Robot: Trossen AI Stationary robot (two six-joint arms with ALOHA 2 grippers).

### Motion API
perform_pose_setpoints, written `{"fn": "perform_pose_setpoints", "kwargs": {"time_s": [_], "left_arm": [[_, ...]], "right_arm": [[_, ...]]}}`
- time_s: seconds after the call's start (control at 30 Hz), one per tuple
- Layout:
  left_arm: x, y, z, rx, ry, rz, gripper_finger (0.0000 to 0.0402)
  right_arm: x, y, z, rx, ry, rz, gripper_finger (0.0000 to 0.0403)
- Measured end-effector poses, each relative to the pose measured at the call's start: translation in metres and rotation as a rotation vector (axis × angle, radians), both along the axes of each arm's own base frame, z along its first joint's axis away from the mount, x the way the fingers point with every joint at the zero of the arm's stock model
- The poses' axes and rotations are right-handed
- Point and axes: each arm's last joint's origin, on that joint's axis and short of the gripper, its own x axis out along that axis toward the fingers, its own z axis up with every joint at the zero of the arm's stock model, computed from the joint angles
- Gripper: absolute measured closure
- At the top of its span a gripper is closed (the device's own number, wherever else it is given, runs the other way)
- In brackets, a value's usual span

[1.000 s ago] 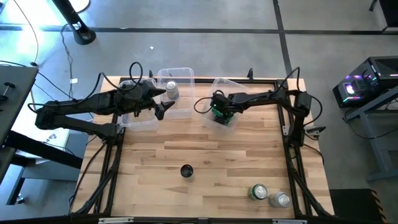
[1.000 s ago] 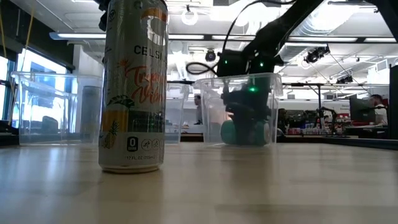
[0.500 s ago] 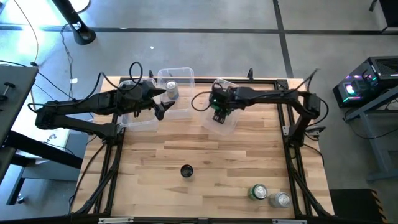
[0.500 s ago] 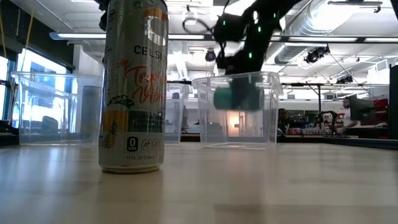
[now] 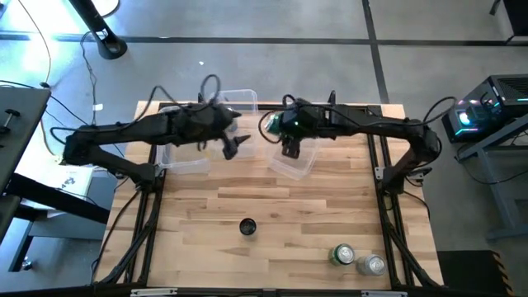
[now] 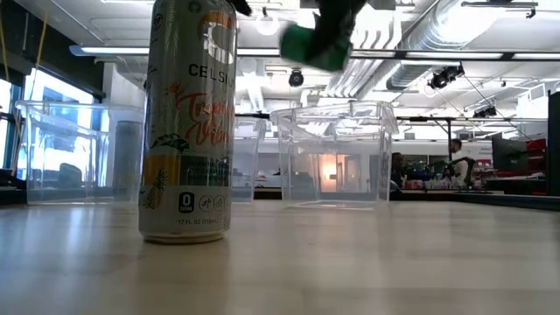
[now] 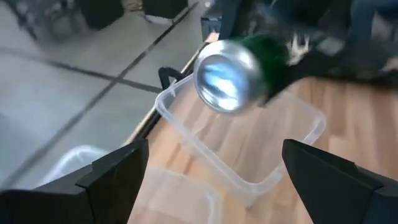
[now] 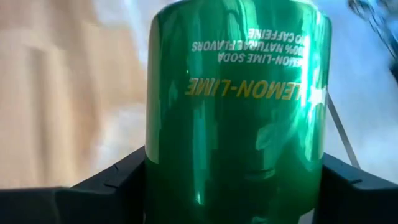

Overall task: Sort soda cans
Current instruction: Put the left green soda can into the right transparent bin

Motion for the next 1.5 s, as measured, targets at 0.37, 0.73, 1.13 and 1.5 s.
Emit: {"fn": "perform_pose_setpoints", "kwargs": {"time_s": [0.37,0.73,1.13,1.5], "left_arm": [[0.058,-0.011,-0.003,0.243,0.162,-0.202,0.0039],[0.065,-0.018,-0.002,0.268,0.143,-0.237,0.0039],[0.067,-0.035,0.004,0.246,0.06,-0.334,0.0095],[0.057,-0.03,-0.001,0.222,0.166,-0.222,0.0099]], "right_arm": [[0.01,0.038,0.011,-0.029,-0.073,0.081,0.0124],[0.012,0.052,0.011,-0.02,-0.077,0.164,0.0124],[0.016,0.057,0.012,0.041,-0.11,0.258,0.0124],[0.003,0.052,0.022,-0.05,-0.118,0.093,0.0022]]}}
